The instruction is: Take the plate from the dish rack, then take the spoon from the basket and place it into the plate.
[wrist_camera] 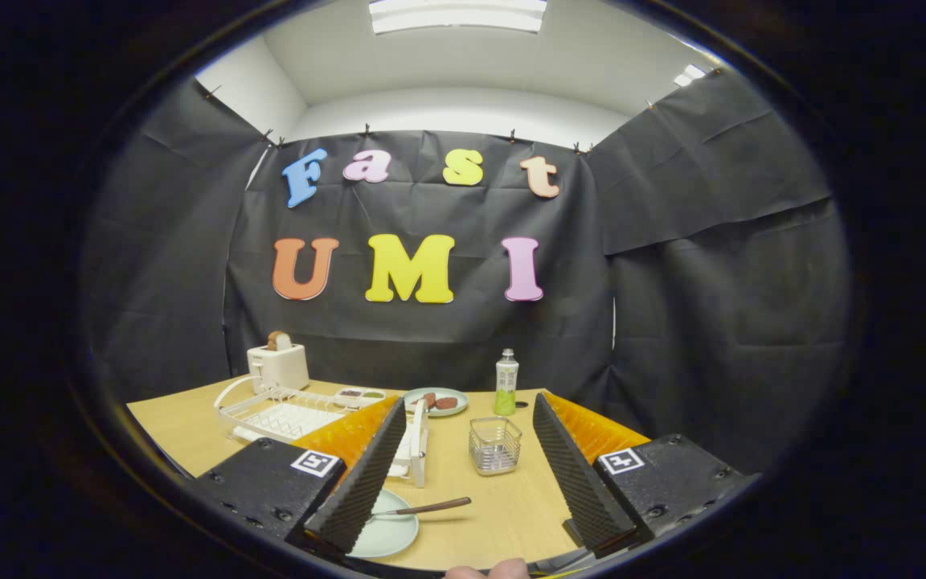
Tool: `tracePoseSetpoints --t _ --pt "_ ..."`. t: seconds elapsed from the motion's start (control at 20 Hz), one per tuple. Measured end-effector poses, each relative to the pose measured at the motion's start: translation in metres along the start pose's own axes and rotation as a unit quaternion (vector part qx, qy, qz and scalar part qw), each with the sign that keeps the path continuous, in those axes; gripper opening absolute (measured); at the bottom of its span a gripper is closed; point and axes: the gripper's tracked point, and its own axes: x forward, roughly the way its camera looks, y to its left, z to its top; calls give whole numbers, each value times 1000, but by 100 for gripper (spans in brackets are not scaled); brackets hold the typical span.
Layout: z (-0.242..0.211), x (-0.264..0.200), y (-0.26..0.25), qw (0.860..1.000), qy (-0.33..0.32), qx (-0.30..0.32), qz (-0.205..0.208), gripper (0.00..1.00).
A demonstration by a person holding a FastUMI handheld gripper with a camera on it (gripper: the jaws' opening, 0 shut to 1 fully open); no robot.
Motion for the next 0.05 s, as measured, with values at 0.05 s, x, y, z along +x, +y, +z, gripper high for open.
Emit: tracePoseSetpoints --t 0.05 --pt "-1 1 2 1000 0 0 2 100"
